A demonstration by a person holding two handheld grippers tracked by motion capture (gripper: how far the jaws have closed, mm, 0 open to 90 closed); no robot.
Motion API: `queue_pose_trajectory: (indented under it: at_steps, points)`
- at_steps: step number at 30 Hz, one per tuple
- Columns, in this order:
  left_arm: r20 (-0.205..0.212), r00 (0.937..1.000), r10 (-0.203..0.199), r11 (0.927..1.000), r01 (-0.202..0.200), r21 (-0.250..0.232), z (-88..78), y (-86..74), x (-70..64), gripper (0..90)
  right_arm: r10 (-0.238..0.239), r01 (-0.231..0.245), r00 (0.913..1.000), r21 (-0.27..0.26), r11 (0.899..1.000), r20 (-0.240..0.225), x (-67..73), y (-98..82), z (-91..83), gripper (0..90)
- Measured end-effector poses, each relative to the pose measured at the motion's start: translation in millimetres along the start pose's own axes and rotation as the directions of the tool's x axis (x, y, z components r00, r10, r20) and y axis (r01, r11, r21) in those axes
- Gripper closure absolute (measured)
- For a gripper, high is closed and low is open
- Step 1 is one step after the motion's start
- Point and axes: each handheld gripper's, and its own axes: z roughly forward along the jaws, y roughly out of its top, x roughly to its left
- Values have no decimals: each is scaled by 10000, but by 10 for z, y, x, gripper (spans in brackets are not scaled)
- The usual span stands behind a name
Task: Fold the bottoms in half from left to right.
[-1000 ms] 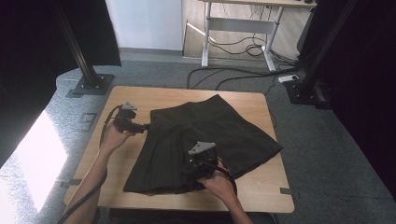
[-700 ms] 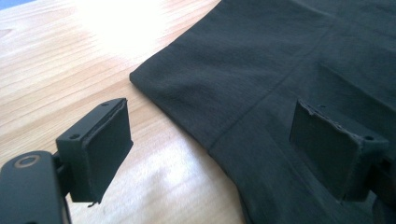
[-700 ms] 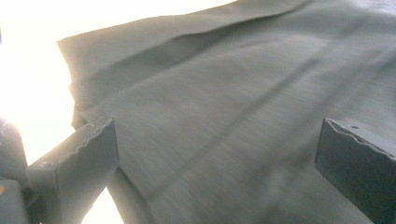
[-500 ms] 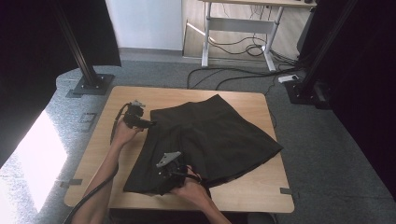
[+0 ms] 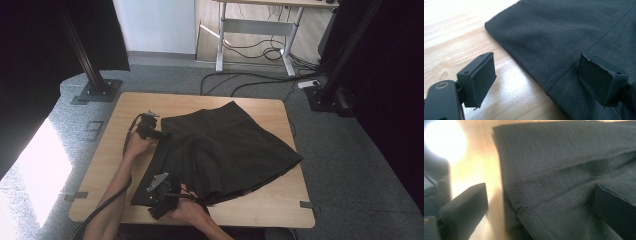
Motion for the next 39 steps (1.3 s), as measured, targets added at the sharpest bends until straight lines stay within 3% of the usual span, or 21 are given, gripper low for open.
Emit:
queue_pose_trajectory:
  at_steps: [2, 4, 6, 8, 10, 11, 12, 13, 14, 15, 16, 18, 20, 21, 22, 25, 31, 39]
  points:
    - [-58, 10000, -12, 10000, 12, 63, 19, -6, -3, 150, 78, -79, 10000, -90, 9999, -28, -14, -8, 11, 15]
    - [-152, 9999, 39, 9993, -33, 360, 77, -33, -8, 160, 173, -172, 9998, -288, 9994, 43, -63, -19, -17, 120]
    - [-259, 9996, 77, 9999, -74, 130, 86, -53, -21, 176, 154, -154, 9999, -378, 9992, -8, -99, -32, -40, 173]
    - [-98, 9997, 219, 9998, -219, 23, 70, -58, -42, 274, 188, -187, 9998, -388, 9991, 20, -118, -37, -58, 227]
    - [63, 9995, 307, 9995, -308, 76, 56, -49, -73, 401, 331, -325, 9993, -353, 9988, 155, -130, -28, -80, 353]
    - [63, 9995, 307, 9995, -308, 76, 56, -49, -73, 437, 331, -325, 9993, -353, 9988, 155, -130, -28, -80, 353]
    - [22, 9997, 247, 9996, -248, 154, 50, -41, -94, 452, 428, -419, 9988, -348, 9985, 236, -151, -31, -116, 527]
    - [22, 9997, 247, 9996, -248, 154, 50, -41, -94, 464, 428, -419, 9988, -348, 9985, 236, -151, -31, -116, 527]
    - [20, 9997, 254, 9994, -254, 233, 46, -29, -118, 502, 580, -567, 9979, -428, 9975, 291, -182, -52, -138, 642]
    - [20, 9997, 254, 9994, -254, 233, 46, -29, -118, 540, 580, -567, 9979, -428, 9975, 291, -182, -52, -138, 642]
    - [148, 9996, 258, 9993, -262, 276, 41, -23, -143, 590, 689, -669, 9969, -523, 9964, 375, -209, -73, -148, 725]
    - [229, 9990, 380, 9990, -385, 243, 36, -26, -164, 666, 800, -774, 9959, -600, 9952, 419, -223, -83, -151, 795]
    - [143, 9984, 539, 9983, -542, 227, 30, -28, -180, 771, 912, -888, 9952, -655, 9939, 352, -239, -93, -154, 824]
    - [-168, 9959, 889, 9959, -886, 205, 25, -33, -229, 814, 953, -932, 9950, -655, 9935, 296, -245, -94, -155, 834]
    - [-168, 9959, 889, 9959, -886, 205, 25, -33, -229, 831, 953, -932, 9950, -655, 9935, 296, -245, -94, -155, 834]
    - [-328, 9938, 1066, 9938, -1055, 343, 6, -32, -259, 852, 906, -892, 9956, -596, 9942, 217, -231, -80, -154, 846]
    - [98, 9964, 839, 9963, -840, 159, -123, -86, -177, 861, 692, -698, 9975, -635, 9955, -124, -172, -23, -129, 856]
    - [-53, 9943, 1065, 9942, -1066, -134, -528, -150, -57, 862, 293, -374, 9965, -1051, 9938, -781, 1, 194, -111, 860]
